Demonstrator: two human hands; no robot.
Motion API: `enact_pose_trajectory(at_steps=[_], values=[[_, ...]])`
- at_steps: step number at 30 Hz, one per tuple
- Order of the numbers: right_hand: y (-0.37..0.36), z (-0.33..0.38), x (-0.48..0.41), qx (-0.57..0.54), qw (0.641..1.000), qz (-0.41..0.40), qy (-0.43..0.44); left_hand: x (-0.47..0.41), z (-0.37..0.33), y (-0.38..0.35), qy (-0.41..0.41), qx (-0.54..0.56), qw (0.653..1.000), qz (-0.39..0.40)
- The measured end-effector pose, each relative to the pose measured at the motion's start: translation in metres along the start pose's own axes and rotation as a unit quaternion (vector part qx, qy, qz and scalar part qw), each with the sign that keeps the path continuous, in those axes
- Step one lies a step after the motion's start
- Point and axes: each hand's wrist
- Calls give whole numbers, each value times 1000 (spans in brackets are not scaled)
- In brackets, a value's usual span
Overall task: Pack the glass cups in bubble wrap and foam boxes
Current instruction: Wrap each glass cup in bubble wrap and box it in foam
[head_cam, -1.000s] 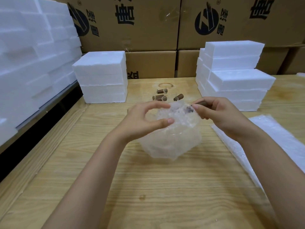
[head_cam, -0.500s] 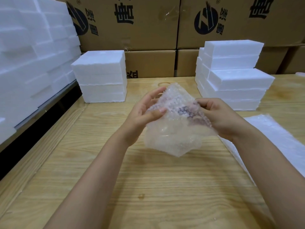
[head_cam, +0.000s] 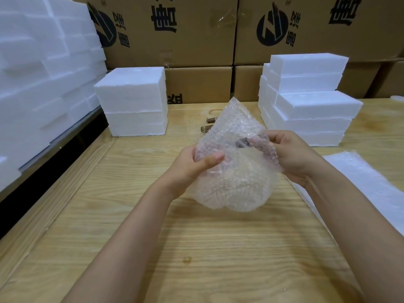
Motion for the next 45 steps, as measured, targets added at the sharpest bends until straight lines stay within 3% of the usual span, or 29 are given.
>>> enact_pose_trajectory(at_steps=[4, 9, 13, 18, 24, 32, 38, 40, 42, 45], values=[[0, 1, 0, 36, 999, 11, -21, -2, 0, -4, -9, 64, 998, 2], [-3, 4, 5, 213, 973, 67, -57, -2, -2, -3, 18, 49, 999, 1], [-2, 2, 4, 188, 980, 23, -56, -1, -3, 8, 53, 121, 991, 16], [4, -7, -1, 147, 986, -59, -46, 7, 13, 15, 129, 269, 953, -45], [-5, -16, -4, 152, 985, -70, -31, 1, 15, -14, 58, 288, 954, -66], [-12, -18, -7, 296, 952, -66, -39, 0, 13, -34, 45, 299, 946, -118], [-30, -10, -4, 292, 955, 6, 45, -2, 16, -39, 27, 306, 943, -131], [-24, -9, -3, 278, 960, -9, 15, -2, 17, -35, 30, 331, 933, -136], [-9, -6, -2, 163, 986, -17, -38, -2, 18, -31, 28, 364, 920, -142], [17, -4, 1, 60, 993, 66, -79, -3, 20, -28, 15, 415, 898, -143]])
Point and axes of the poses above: each hand's wrist, its own x-axis away from the middle knuckle, its own y-axis out of the back of the hand, z = x × y, and after that the axes turned 1 degree about z, right-handed
